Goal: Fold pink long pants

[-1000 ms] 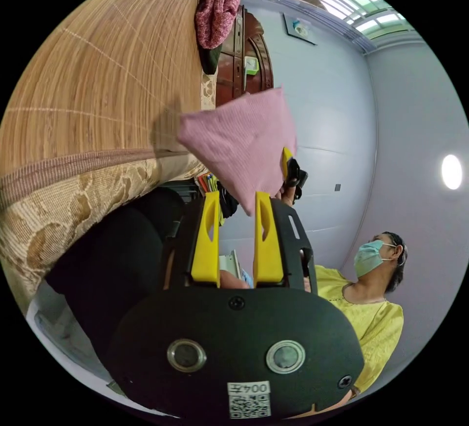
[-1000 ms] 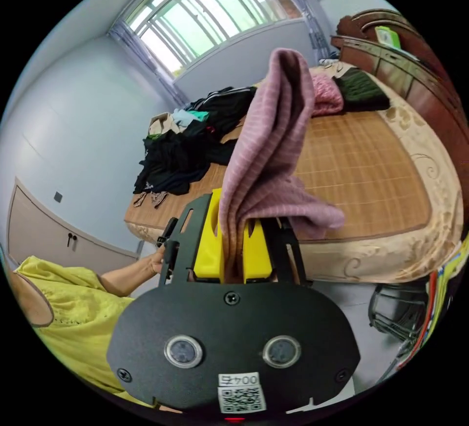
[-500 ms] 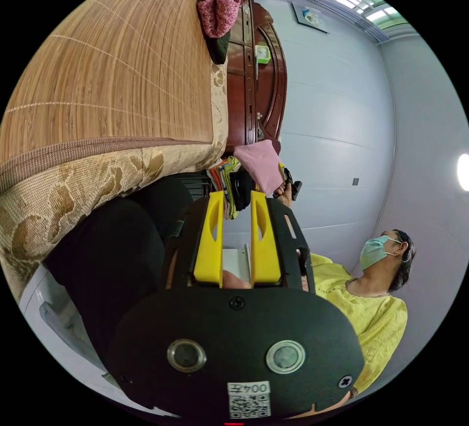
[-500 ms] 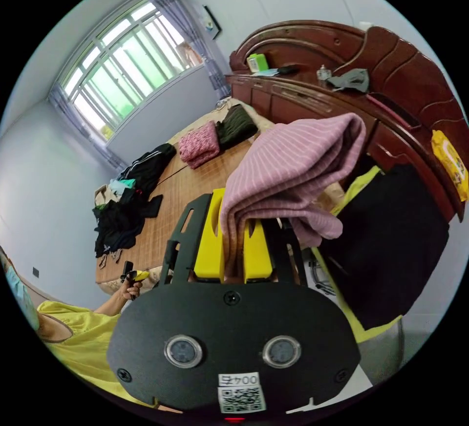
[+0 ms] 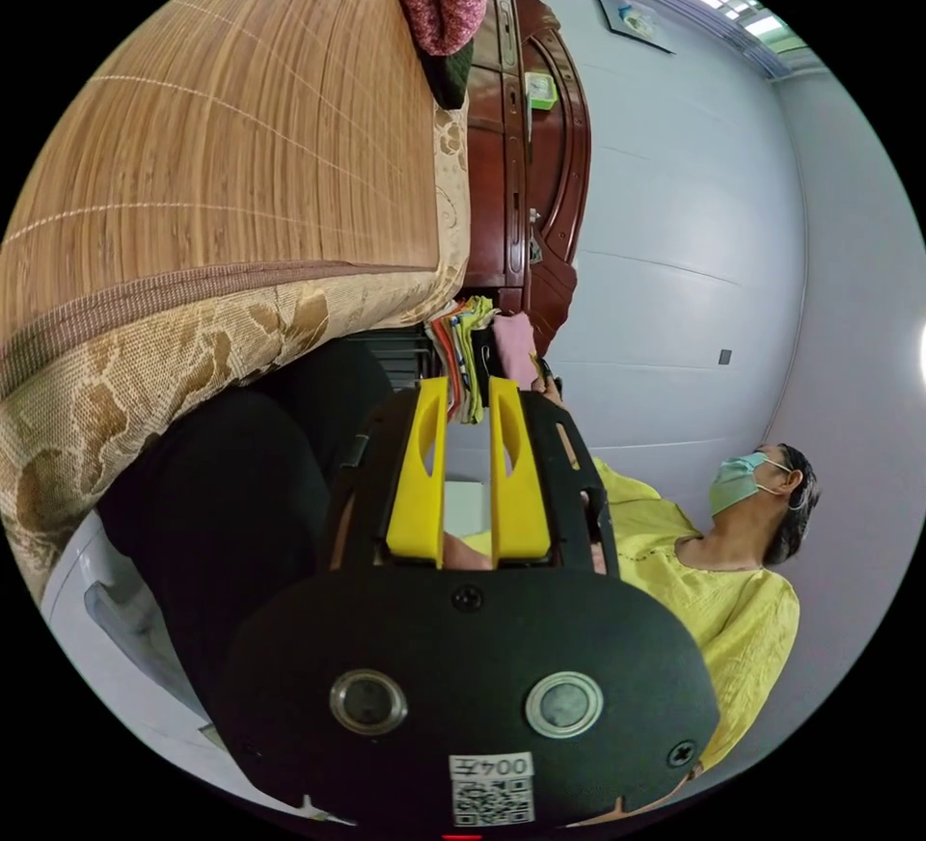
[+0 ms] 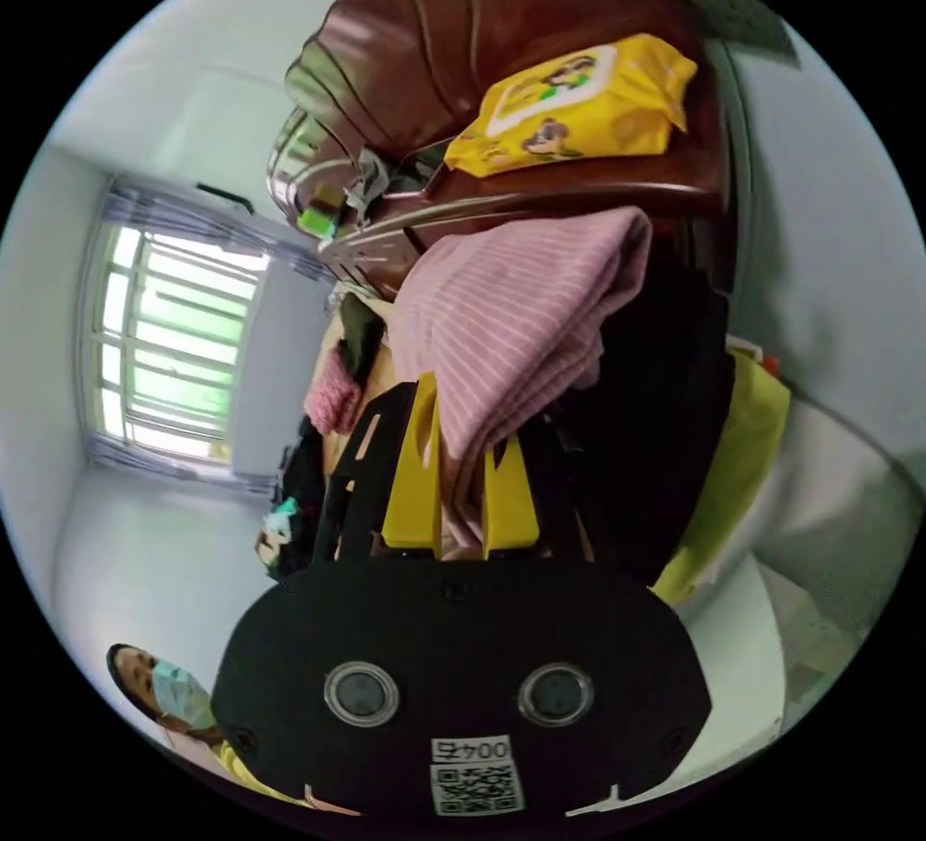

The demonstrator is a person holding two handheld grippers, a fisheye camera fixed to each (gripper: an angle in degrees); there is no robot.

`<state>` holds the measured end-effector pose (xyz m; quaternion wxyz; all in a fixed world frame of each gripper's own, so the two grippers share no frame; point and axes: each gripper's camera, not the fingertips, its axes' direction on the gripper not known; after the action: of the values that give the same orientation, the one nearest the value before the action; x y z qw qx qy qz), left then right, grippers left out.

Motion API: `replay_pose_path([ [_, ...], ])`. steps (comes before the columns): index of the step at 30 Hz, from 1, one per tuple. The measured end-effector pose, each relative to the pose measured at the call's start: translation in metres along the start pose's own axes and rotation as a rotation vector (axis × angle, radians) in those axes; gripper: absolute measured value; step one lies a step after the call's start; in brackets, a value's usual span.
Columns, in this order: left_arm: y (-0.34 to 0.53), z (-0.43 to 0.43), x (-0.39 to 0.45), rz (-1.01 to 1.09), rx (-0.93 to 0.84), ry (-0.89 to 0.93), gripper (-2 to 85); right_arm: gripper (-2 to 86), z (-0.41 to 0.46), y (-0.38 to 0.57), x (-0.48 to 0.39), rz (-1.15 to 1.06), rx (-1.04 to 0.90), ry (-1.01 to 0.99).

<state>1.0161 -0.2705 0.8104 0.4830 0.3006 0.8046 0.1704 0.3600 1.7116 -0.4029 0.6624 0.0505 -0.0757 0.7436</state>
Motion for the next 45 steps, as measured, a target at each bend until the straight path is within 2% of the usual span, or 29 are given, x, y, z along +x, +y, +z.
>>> replay_pose_path([
  [4,-0.006,0.007,0.022,-0.007,-0.002,-0.014,7.0,6.3,-0.035,-0.006,0.006,-0.058,-0.028,-0.008],
  [6,-0.011,0.012,0.034,0.002,-0.015,-0.023,6.8,6.3,-0.052,-0.009,0.001,-0.100,-0.036,0.046],
  [8,-0.015,0.017,0.046,0.014,-0.026,-0.028,6.6,6.9,-0.069,-0.012,0.016,-0.048,-0.023,0.118],
  [13,-0.022,0.027,0.073,0.016,-0.038,0.006,6.2,8.5,-0.092,-0.005,0.049,0.021,0.031,-0.036],
  [18,-0.021,0.018,0.099,0.027,-0.050,-0.008,5.9,10.9,-0.134,0.014,0.049,0.075,0.175,0.004],
  [21,-0.019,0.005,0.111,0.020,-0.030,-0.004,5.5,10.9,-0.161,0.036,0.021,0.061,0.348,0.245],
  [22,-0.018,0.000,0.116,0.017,-0.025,-0.002,5.2,10.8,-0.161,0.046,-0.003,-0.013,0.403,0.356],
  [26,-0.015,-0.008,0.134,0.014,-0.030,0.000,4.5,9.9,-0.105,0.080,-0.092,-0.393,0.456,0.613],
  [29,-0.013,-0.016,0.150,0.009,-0.041,0.010,3.7,10.1,-0.051,0.090,-0.132,-0.525,0.451,0.699],
  [33,-0.010,-0.041,0.181,0.025,-0.031,0.008,2.7,11.5,0.002,0.086,-0.155,-0.533,0.463,0.770],
  [37,-0.004,-0.082,0.210,0.027,0.010,-0.021,2.1,11.9,0.067,0.071,-0.155,-0.520,0.341,0.925],
  [41,0.003,-0.122,0.232,0.011,0.042,-0.042,2.0,12.0,0.103,0.056,-0.152,-0.380,0.243,0.845],
  [45,0.017,-0.167,0.262,0.004,0.076,-0.085,1.9,12.0,0.138,0.061,-0.173,-0.369,0.209,0.846],
])
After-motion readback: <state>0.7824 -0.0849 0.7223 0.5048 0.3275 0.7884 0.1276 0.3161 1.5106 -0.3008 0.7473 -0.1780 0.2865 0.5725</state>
